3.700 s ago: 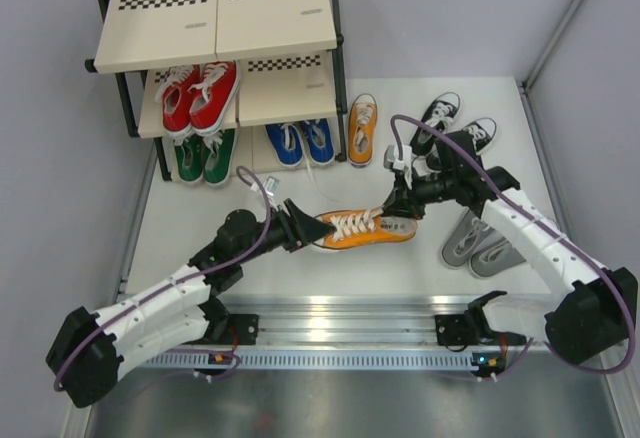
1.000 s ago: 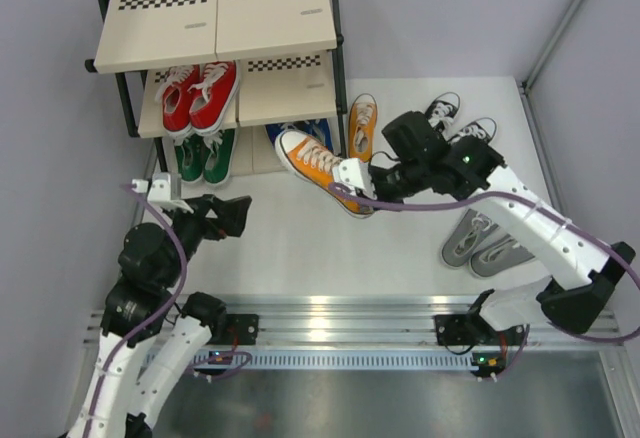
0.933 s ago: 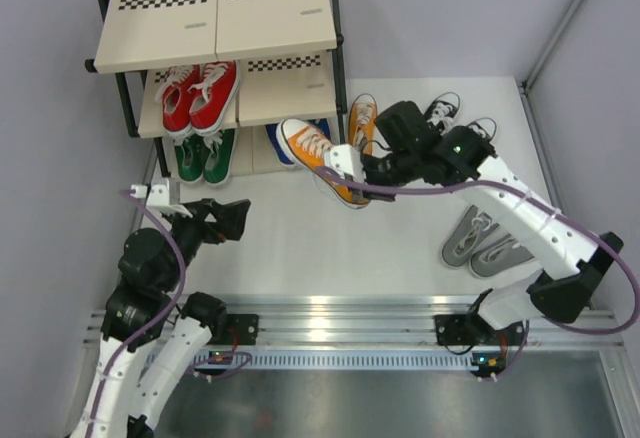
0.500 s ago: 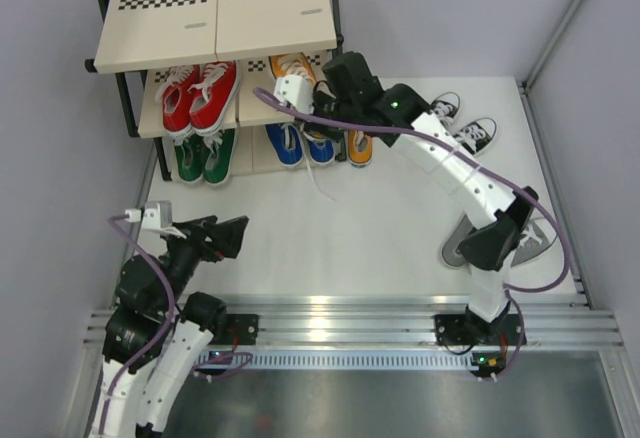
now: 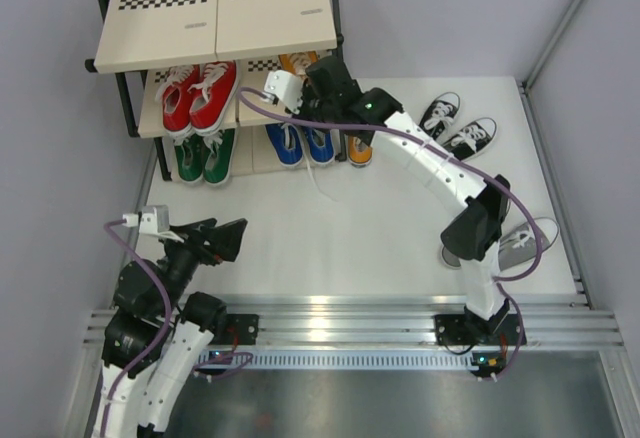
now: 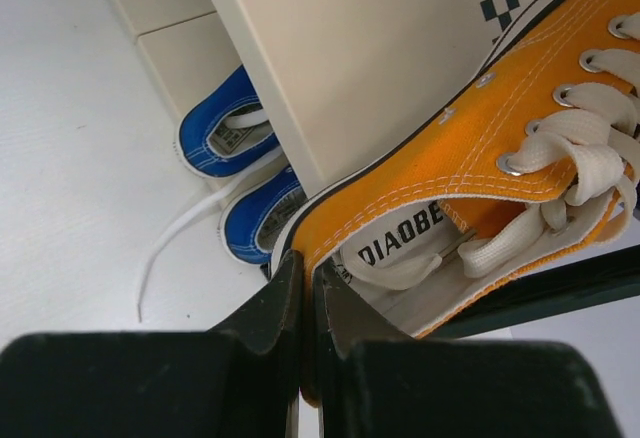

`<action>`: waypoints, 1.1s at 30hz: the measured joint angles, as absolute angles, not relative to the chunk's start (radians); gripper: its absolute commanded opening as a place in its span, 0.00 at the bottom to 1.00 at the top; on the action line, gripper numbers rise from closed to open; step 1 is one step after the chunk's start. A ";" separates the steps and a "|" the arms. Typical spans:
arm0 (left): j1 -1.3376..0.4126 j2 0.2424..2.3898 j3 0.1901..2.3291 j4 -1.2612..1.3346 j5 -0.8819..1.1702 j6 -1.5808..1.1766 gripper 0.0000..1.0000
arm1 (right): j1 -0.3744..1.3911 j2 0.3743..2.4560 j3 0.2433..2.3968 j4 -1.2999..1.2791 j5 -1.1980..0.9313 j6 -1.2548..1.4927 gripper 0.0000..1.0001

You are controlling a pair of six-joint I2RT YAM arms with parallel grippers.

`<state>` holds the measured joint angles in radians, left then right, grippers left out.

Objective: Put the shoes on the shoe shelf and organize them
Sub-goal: Place the shoe at the shoe shelf.

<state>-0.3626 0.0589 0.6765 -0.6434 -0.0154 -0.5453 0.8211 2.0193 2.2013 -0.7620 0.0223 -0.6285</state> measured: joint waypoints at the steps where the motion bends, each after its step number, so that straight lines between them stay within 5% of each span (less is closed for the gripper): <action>1: -0.363 0.059 0.677 -0.644 -0.015 -0.546 0.98 | 0.819 2.019 2.201 -0.755 0.025 -0.632 0.00; 33: -0.363 0.059 0.676 -0.646 0.010 -0.548 0.98 | 0.780 2.025 2.192 -0.554 0.054 -0.711 0.36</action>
<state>-0.3626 0.0589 0.6762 -0.6456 0.0105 -0.5480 0.7799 2.0254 2.1921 -0.5537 0.0544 -0.7109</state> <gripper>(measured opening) 0.983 0.327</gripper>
